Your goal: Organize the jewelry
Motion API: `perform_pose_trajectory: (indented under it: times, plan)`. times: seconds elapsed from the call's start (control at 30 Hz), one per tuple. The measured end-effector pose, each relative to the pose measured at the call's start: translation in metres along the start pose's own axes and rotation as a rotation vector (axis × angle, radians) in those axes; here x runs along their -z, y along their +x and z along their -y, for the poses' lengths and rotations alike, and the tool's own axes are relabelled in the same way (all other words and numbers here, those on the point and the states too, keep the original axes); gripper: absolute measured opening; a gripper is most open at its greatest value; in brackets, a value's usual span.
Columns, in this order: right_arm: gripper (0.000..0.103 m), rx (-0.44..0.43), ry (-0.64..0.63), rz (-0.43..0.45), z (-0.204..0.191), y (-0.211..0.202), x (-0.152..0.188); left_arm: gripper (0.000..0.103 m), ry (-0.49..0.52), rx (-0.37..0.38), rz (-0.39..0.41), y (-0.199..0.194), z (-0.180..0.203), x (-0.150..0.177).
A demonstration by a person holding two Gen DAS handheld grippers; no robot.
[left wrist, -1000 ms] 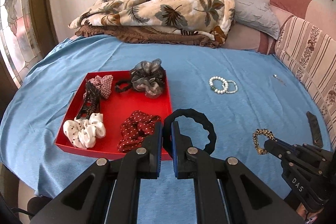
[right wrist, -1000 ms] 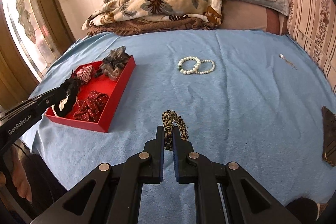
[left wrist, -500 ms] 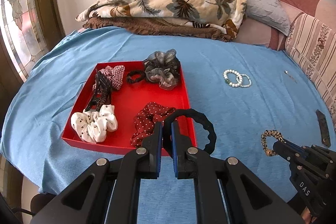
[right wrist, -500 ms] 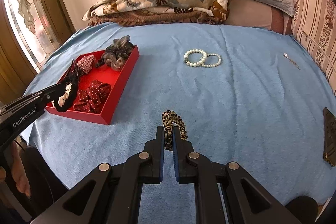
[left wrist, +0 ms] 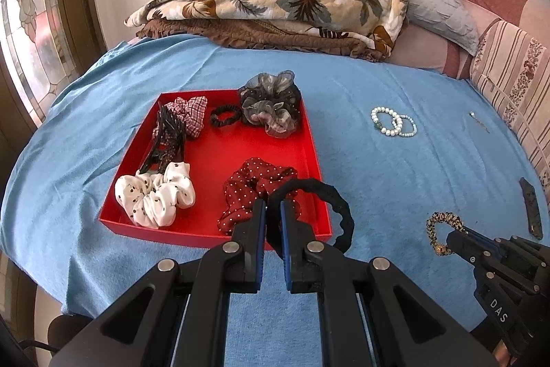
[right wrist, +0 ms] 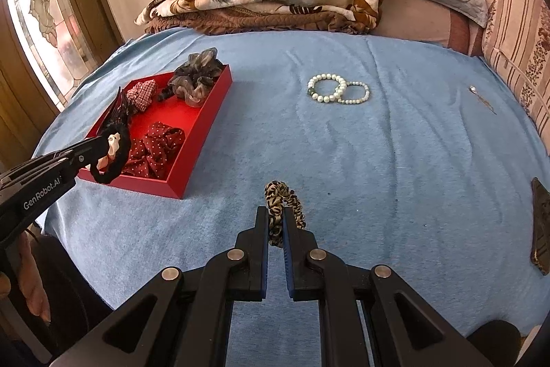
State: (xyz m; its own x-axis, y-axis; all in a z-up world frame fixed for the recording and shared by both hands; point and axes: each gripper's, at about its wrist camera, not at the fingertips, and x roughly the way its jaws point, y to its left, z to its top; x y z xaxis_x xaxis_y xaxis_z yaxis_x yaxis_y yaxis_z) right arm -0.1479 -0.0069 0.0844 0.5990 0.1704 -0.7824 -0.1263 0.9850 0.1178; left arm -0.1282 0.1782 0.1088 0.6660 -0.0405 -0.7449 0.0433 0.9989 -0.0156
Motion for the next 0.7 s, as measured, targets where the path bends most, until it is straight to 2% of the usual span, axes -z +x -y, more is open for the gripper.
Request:
perform_pose_trajectory:
  times: [0.7]
  plan:
    - [0.009, 0.000, 0.007, -0.041, 0.000, 0.012, 0.004, 0.009, -0.004, -0.006, -0.033, 0.011, -0.004, 0.003]
